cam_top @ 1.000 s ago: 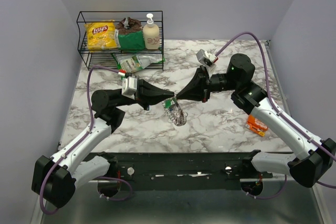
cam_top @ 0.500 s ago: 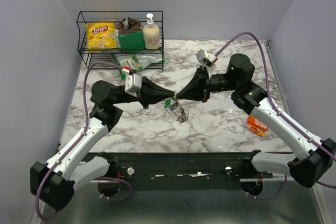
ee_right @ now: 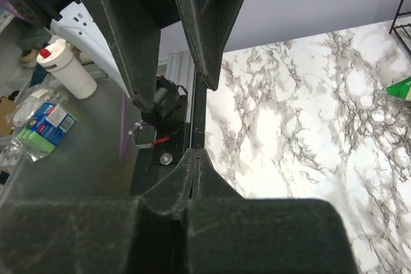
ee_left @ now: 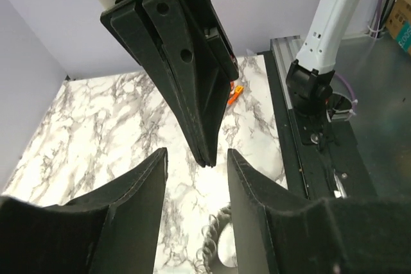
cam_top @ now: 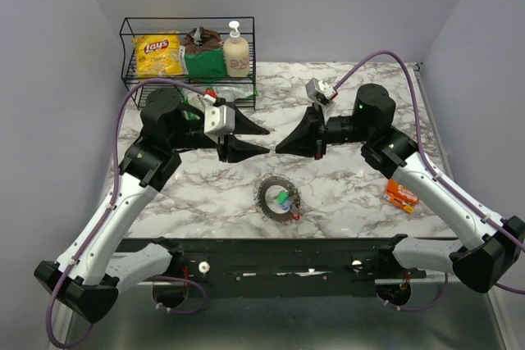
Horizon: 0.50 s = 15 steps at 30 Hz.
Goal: Put the keys on the keyring
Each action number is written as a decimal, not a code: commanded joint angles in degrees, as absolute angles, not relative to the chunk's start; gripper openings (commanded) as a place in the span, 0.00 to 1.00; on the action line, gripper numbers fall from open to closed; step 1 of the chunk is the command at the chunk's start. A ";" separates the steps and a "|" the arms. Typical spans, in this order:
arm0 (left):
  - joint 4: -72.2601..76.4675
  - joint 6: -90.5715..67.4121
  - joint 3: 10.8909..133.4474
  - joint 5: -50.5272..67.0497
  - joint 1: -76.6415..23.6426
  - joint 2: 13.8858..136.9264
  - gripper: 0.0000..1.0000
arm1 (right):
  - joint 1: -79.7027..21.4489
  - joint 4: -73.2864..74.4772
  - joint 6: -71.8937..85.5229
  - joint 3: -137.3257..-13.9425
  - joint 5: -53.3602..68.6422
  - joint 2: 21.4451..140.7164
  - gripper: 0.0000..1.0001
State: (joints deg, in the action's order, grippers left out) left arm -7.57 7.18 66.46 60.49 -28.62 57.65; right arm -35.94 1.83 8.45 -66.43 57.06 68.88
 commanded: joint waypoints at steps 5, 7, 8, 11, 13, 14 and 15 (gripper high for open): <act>-31.38 20.13 71.46 57.57 -28.92 61.70 0.51 | -36.21 5.45 5.19 -66.18 53.97 68.90 0.01; -27.96 18.81 69.00 56.52 -28.92 60.91 0.51 | -36.21 5.54 5.10 -65.66 53.35 68.91 0.01; -26.99 18.55 68.30 56.25 -28.92 60.73 0.51 | -36.21 5.80 5.10 -65.57 53.00 69.08 0.01; -24.44 17.49 66.62 55.64 -28.92 60.29 0.52 | -36.21 6.15 4.92 -65.65 52.56 69.26 0.01; -23.91 17.58 66.36 55.46 -28.92 60.38 0.51 | -36.21 6.33 4.92 -65.83 52.30 69.35 0.01; -23.82 17.58 66.27 55.46 -28.92 60.38 0.52 | -36.21 6.59 4.83 -66.00 52.12 69.43 0.01; -23.56 17.67 66.18 55.37 -28.83 60.47 0.52 | -36.21 6.68 4.75 -66.01 52.03 69.52 0.01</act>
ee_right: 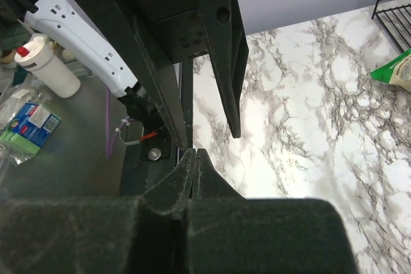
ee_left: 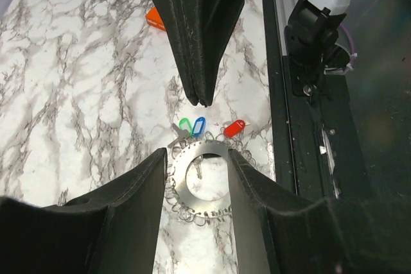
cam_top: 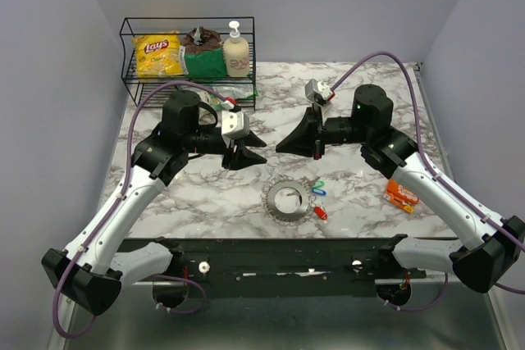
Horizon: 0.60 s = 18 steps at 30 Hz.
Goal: Put the keys on the keyring
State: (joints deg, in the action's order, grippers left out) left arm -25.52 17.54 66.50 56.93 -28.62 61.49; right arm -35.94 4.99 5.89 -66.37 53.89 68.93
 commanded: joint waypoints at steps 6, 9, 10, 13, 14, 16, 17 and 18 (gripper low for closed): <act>-22.85 17.75 65.83 55.02 -28.92 60.65 0.54 | -36.21 7.03 4.83 -66.45 51.68 69.70 0.01; -22.76 17.67 65.74 54.93 -28.92 60.64 0.56 | -36.21 7.29 4.83 -66.45 51.42 69.61 0.01; -22.76 17.75 65.66 54.76 -28.92 60.56 0.57 | -36.21 7.29 4.83 -66.45 51.42 69.52 0.01; -22.76 17.67 65.48 54.58 -28.92 60.56 0.59 | -36.21 7.47 4.83 -66.45 51.24 69.35 0.01; -22.68 17.67 65.39 54.41 -28.92 60.47 0.60 | -36.21 7.47 4.83 -66.45 51.07 69.26 0.01; -22.50 17.32 65.30 54.14 -28.92 60.21 0.63 | -36.21 7.56 4.83 -66.45 50.98 69.17 0.01; -22.50 17.31 65.30 53.79 -28.92 60.21 0.64 | -36.21 7.56 4.92 -66.45 50.89 69.17 0.01; -22.41 17.23 65.13 53.62 -28.92 59.94 0.66 | -36.21 7.56 4.92 -66.45 50.80 69.08 0.01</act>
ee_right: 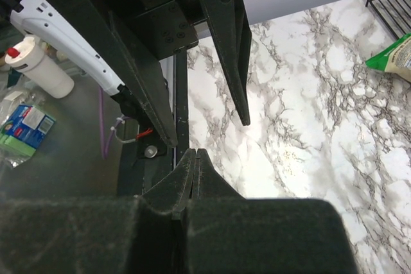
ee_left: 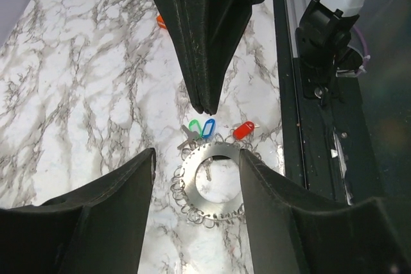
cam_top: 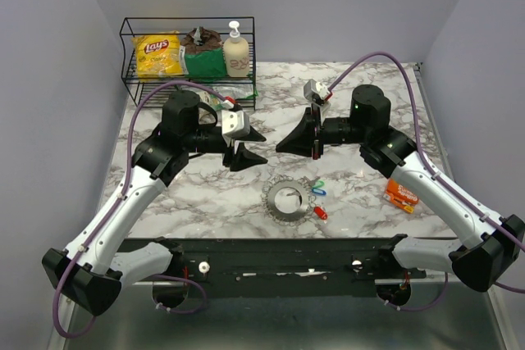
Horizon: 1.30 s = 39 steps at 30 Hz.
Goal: Put the keys on the keyring
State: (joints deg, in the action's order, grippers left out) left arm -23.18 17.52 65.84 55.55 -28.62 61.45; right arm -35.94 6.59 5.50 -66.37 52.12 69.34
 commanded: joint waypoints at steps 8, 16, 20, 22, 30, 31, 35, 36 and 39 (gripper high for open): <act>-17.94 12.93 62.76 50.98 -28.92 58.89 0.99 | -36.21 7.82 5.36 -65.83 48.61 68.38 0.01; -13.45 5.98 60.21 50.36 -28.92 61.17 0.99 | -36.12 7.91 7.47 -62.32 42.46 69.34 0.13; -11.25 2.64 58.19 47.30 -28.92 62.14 0.99 | -36.12 7.74 8.70 -60.56 38.68 70.31 0.21; -10.29 1.42 56.87 45.10 -28.92 62.66 0.99 | -36.12 7.56 9.57 -59.86 37.18 70.84 0.30; -13.79 -3.78 56.60 25.78 -28.83 66.18 0.99 | -35.86 6.33 12.12 -54.94 30.15 71.46 0.59; -13.71 -4.21 56.34 24.27 -28.83 66.27 0.99 | -35.86 6.24 12.39 -54.50 29.45 71.46 0.61; -11.61 -6.94 53.80 15.58 -28.83 65.66 0.99 | -35.25 5.54 13.45 -51.86 25.32 71.10 0.69; -9.95 -8.68 52.40 13.38 -28.83 64.96 0.99 | -35.16 5.28 13.97 -51.42 24.70 71.10 0.71; -6.70 -12.03 50.11 3.19 -28.83 63.03 0.99 | -34.72 4.75 14.76 -49.22 22.68 70.93 0.77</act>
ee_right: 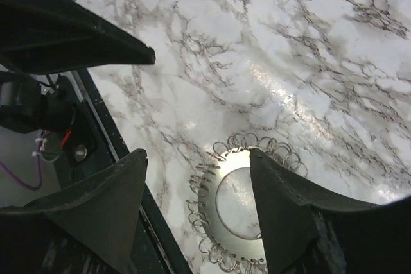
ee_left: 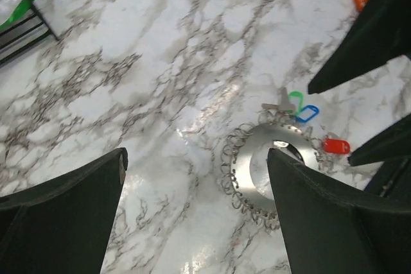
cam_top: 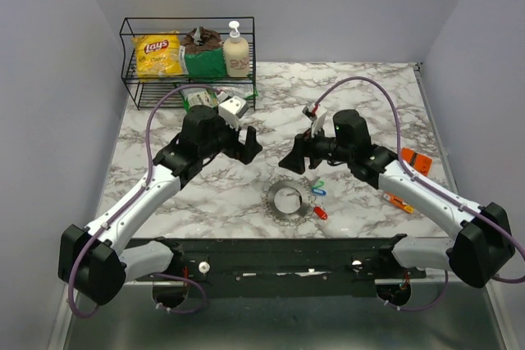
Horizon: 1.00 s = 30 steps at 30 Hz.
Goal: Put the keys on the keyring
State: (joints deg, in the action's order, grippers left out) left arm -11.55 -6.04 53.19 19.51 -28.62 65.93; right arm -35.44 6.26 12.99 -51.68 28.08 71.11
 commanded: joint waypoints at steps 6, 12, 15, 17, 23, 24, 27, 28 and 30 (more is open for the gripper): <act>-6.23 -14.49 47.81 -12.02 -28.83 62.22 0.99 | -33.66 3.78 16.08 -45.27 19.61 70.75 0.84; -12.37 -18.36 50.71 -21.87 -28.83 66.79 0.99 | -30.15 3.52 16.79 -42.28 17.49 69.53 0.91; -15.72 -19.25 53.17 -24.96 -28.83 70.22 0.99 | -26.81 3.43 17.49 -41.05 17.32 68.73 0.98; -16.34 -18.99 53.79 -25.05 -28.74 71.98 0.99 | -24.54 3.52 17.49 -39.91 16.96 67.77 0.99; -15.29 -18.90 53.26 -23.73 -28.74 71.90 0.99 | -20.75 3.87 18.63 -37.01 12.84 65.83 1.00; -14.94 -18.90 53.17 -23.99 -28.74 71.81 0.99 | -20.74 4.22 18.81 -36.91 10.74 65.83 1.00; -14.15 -18.55 52.65 -24.43 -28.74 71.02 0.99 | -20.57 4.92 19.07 -37.09 9.50 66.18 1.00; -13.89 -18.28 52.39 -24.17 -28.74 70.41 0.99 | -20.65 4.92 19.16 -37.26 9.41 66.36 1.00; -13.19 -18.19 52.12 -24.00 -28.74 69.96 0.99 | -20.65 4.92 19.16 -37.53 9.32 66.97 1.00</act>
State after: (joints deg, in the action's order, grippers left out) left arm -15.16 -18.02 52.56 -21.98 -28.62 72.36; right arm -20.91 4.56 18.50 -37.54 12.64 66.74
